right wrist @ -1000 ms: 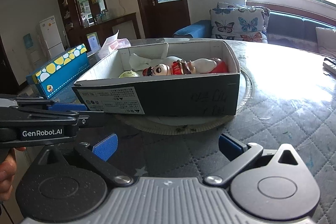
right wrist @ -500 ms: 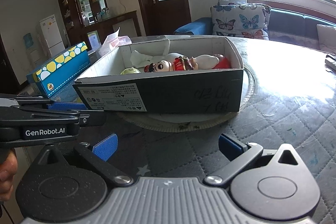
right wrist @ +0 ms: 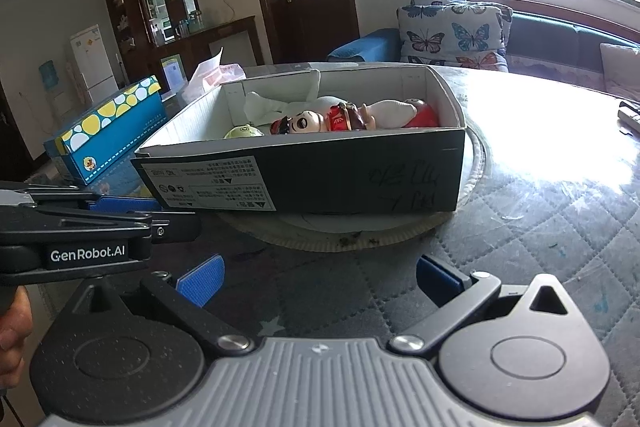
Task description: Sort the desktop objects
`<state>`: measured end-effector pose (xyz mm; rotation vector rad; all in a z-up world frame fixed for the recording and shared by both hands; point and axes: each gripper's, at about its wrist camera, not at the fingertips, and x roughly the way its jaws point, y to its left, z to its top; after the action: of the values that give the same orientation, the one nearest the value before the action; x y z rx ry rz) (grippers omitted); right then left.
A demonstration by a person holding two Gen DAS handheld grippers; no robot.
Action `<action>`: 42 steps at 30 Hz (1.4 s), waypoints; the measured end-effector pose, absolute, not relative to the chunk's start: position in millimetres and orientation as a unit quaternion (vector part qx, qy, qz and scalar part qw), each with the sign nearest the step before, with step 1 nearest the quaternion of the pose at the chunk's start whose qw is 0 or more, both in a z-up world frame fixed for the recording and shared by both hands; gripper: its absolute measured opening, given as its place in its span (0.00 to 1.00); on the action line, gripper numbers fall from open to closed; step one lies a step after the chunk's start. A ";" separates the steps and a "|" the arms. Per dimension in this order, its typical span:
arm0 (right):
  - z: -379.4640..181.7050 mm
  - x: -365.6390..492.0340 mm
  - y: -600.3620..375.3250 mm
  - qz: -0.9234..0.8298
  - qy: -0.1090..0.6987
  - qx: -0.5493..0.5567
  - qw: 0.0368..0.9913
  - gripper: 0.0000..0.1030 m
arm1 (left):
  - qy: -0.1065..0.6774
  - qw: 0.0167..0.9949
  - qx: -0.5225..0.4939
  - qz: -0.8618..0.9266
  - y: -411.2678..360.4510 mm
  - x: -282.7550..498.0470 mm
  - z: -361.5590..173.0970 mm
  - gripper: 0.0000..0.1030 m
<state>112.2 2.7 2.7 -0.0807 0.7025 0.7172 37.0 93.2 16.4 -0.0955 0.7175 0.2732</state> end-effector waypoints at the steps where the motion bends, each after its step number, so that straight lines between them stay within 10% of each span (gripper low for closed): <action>1: 2.7 112.8 3.1 0.343 0.337 -0.040 0.876 1.00 | 0.350 0.926 -0.047 0.134 93.5 37.3 16.2 0.40; 42: -7.1 145.6 21.5 0.328 0.358 -0.058 0.872 1.00 | 0.364 0.915 -0.067 0.158 106.3 60.1 7.7 0.40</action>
<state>145.6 21.5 -7.1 -0.1206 0.7475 0.6861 60.1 106.3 7.7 -0.1382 0.7493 0.3247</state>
